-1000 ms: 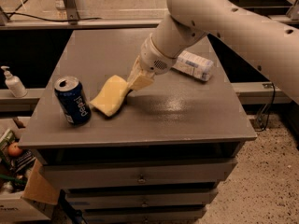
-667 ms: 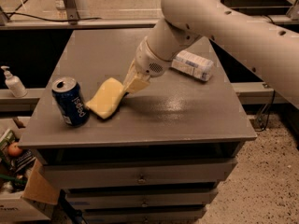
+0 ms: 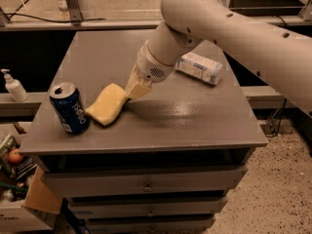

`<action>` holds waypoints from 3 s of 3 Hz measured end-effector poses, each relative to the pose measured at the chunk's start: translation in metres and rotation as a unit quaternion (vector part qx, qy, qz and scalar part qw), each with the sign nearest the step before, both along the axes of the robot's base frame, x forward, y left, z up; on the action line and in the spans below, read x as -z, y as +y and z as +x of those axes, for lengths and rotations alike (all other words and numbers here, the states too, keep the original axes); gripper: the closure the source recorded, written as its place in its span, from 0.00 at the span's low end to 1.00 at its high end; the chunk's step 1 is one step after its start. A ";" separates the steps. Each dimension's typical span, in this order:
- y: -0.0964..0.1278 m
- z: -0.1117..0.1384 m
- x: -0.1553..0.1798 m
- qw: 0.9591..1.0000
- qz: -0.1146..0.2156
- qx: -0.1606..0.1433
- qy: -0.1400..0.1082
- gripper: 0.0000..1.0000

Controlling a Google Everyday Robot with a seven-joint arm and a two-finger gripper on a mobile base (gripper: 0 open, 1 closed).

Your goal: Move sponge near pepsi can

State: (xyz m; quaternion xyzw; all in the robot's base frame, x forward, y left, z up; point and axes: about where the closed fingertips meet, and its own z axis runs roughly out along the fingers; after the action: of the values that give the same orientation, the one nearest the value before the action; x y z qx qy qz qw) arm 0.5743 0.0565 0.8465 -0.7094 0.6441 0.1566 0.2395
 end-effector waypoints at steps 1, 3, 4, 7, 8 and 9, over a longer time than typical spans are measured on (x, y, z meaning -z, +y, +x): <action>0.000 0.001 0.000 1.000 -0.002 0.003 -0.002 0.36; -0.002 0.005 -0.003 1.000 -0.005 0.007 -0.010 0.00; -0.013 0.012 -0.012 1.000 -0.006 0.015 -0.021 0.00; -0.114 0.039 -0.040 0.991 0.081 0.093 -0.051 0.00; -0.114 0.039 -0.040 0.991 0.081 0.092 -0.051 0.00; -0.109 0.041 -0.042 0.991 0.088 0.079 -0.055 0.00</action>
Offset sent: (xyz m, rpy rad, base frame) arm 0.0050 -0.0024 0.0029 -0.0117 -0.0195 -0.0191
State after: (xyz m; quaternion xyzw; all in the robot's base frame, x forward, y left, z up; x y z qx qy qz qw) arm 0.6156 -0.0523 0.8886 -0.6399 0.6680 0.1539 0.3473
